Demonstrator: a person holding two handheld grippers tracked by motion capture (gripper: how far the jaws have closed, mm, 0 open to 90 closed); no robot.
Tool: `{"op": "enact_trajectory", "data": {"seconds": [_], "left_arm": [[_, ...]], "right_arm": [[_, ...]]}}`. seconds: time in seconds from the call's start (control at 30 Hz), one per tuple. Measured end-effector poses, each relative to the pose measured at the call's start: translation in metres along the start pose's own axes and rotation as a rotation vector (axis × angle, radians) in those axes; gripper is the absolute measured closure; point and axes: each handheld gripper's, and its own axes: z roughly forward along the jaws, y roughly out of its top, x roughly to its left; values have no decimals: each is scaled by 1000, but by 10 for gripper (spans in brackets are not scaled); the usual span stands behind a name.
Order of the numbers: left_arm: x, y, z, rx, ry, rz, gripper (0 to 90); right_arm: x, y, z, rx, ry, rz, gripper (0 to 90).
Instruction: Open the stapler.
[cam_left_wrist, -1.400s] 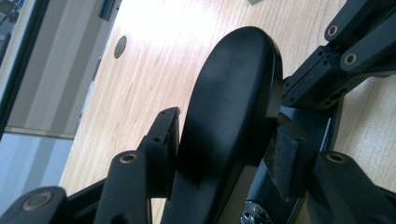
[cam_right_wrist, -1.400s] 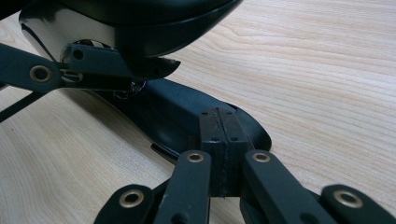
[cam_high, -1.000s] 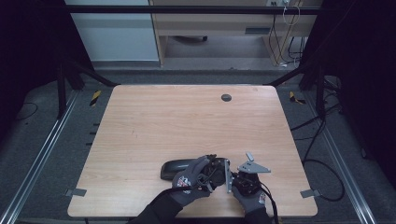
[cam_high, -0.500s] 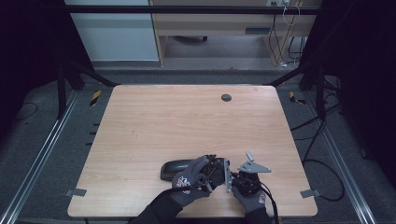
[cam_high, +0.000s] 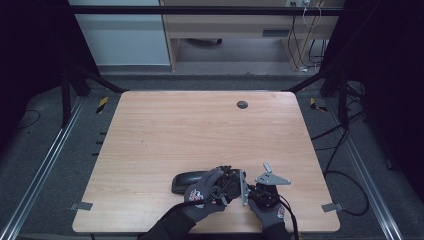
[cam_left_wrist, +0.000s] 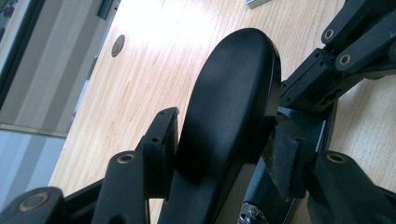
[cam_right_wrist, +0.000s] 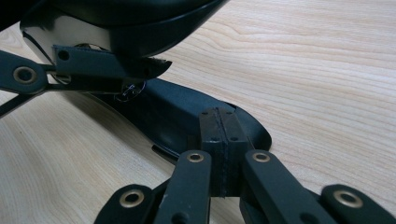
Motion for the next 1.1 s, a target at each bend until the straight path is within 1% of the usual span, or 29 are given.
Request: {"op": "enact_trajectory", "data": {"seconds": [0.13,0.27,0.37,0.4,0.47,0.5,0.53,0.6,0.63,0.67,0.73,0.77,0.8,0.83,0.87,0.9,0.93,0.97,1.0,1.03,1.1], "left_arm": [[-1,-1,0,-7,5,-1,486],[0,0,0,-1,1,-1,486],[0,0,0,-1,0,-2,486],[0,0,-1,6,2,8,486],[0,0,-1,3,0,3,486],[0,0,-1,10,0,8,486],[1,0,-1,6,-2,1,486],[1,0,-1,3,-3,1,486],[0,0,-1,7,1,5,486],[-2,0,0,-1,10,0,487],[-1,0,0,-1,-1,2,487],[-1,-1,0,-5,4,8,488],[-1,-1,0,7,9,32,489],[-3,-1,1,-4,14,19,490],[-3,0,1,1,19,26,489],[-4,0,1,10,27,48,491],[-5,1,2,5,32,43,494],[-5,1,2,13,35,54,494],[-5,2,2,18,38,58,495],[-6,2,3,12,41,52,494],[-7,3,4,21,49,65,493]], "right_arm": [[0,0,0,0,1,6,900],[0,0,0,0,1,1,900],[0,0,0,2,0,10,900],[-1,0,0,0,6,7,900],[-1,0,0,0,6,7,900],[-1,0,0,0,6,7,900],[-1,0,0,1,5,6,900],[-1,0,0,2,11,14,900],[-1,0,0,2,10,13,900],[-1,0,0,2,10,12,900],[-2,0,0,1,16,17,900],[-2,0,0,1,15,16,900],[-2,0,0,1,12,15,900],[-2,0,0,2,14,17,900],[-2,0,0,5,19,24,900],[-3,0,0,4,18,22,900],[-3,0,0,5,18,25,900],[-3,0,0,4,18,24,900],[-3,0,0,5,18,26,900],[-3,0,0,4,18,24,900],[-2,0,-1,4,19,25,900]]}}
